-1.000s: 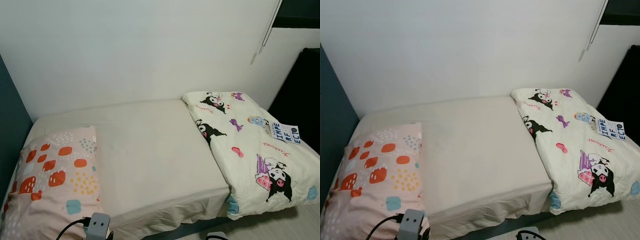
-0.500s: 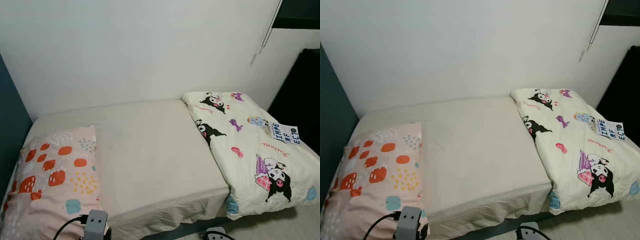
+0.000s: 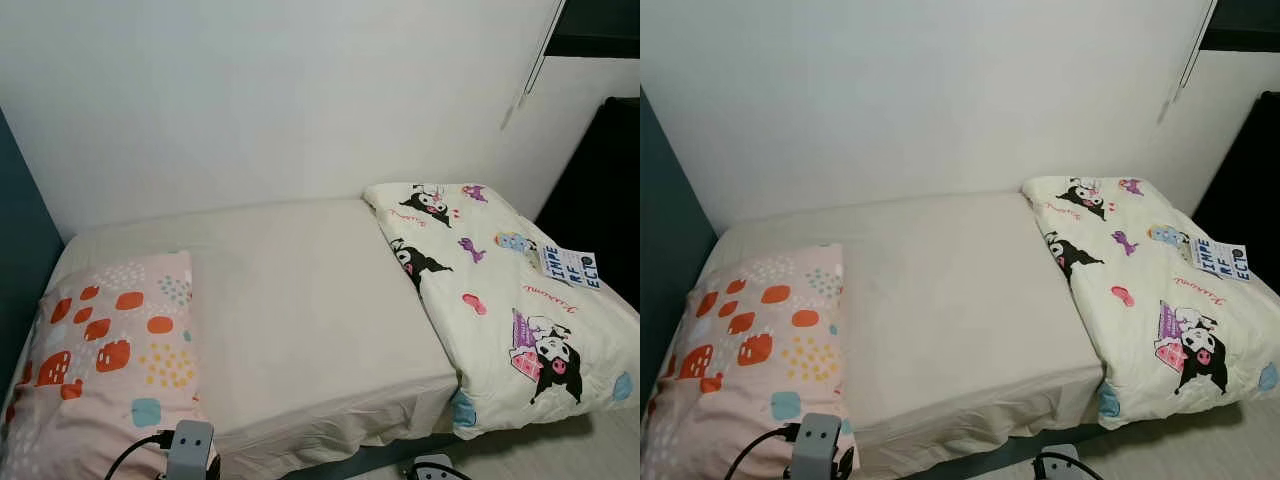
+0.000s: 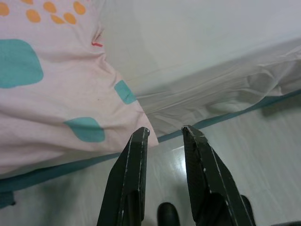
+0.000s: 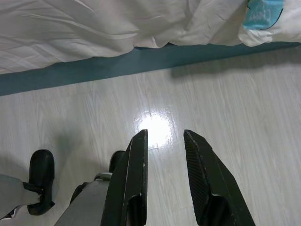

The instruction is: Clean up the room

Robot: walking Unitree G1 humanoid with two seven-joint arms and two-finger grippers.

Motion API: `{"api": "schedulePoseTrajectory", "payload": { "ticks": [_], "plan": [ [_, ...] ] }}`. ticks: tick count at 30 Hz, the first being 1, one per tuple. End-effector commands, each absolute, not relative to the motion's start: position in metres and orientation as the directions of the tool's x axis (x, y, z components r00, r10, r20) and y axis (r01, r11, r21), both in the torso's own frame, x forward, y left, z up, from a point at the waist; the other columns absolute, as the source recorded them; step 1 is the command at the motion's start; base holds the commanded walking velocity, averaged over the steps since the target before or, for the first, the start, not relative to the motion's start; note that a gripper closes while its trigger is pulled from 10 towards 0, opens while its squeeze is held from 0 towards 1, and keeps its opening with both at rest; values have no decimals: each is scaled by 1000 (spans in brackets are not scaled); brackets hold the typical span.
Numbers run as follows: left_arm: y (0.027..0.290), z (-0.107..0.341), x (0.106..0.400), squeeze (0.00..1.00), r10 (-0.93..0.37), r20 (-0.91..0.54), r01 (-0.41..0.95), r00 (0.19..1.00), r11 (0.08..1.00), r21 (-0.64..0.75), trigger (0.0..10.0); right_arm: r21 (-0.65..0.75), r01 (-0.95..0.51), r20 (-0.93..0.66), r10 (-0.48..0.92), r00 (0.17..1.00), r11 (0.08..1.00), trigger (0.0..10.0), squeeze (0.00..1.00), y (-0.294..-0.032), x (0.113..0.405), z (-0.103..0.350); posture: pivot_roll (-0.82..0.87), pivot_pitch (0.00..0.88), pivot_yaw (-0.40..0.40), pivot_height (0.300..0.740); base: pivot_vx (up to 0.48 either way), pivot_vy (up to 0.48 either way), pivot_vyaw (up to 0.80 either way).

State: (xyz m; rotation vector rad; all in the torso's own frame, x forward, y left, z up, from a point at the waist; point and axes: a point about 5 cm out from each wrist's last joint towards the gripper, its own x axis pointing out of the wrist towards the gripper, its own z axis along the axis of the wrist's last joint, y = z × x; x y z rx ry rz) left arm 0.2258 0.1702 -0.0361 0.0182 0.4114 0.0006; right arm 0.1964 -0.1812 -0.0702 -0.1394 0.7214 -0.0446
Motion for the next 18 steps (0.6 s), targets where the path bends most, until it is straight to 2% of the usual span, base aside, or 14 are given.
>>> {"api": "schedulePoseTrajectory", "payload": {
  "ticks": [1,2,5,7,10,18],
  "plan": [
    [168,-37,222,0,-11,-394,0,919,1000,-26,10000,-139,-6,-662,-89,744,990,10000,0,-183,191,-73,39,99,-71,740,0,0,0],
    [163,-34,224,0,-54,-364,29,930,997,-76,10000,-110,-7,-656,-67,752,994,10000,0,-182,192,-72,39,97,-72,740,0,0,0],
    [158,-27,227,0,-109,-310,78,944,991,-110,10000,-46,-10,-630,-22,777,999,10000,0,-178,194,-69,39,97,-72,740,0,0,0],
    [156,-26,227,0,-122,-299,91,947,989,-115,10000,-30,-11,-620,-10,785,999,10000,0,-176,195,-68,39,97,-72,740,0,0,0],
    [148,-23,227,0,-201,-281,185,938,979,-84,10000,11,-96,-572,85,816,995,10000,0,-168,199,-63,38,83,-74,740,0,0,0],
    [154,-21,230,0,-147,-272,162,951,986,33,10000,6,-116,-476,105,873,993,10000,0,-165,208,-53,36,79,-71,740,0,0,0]
  ]
}}
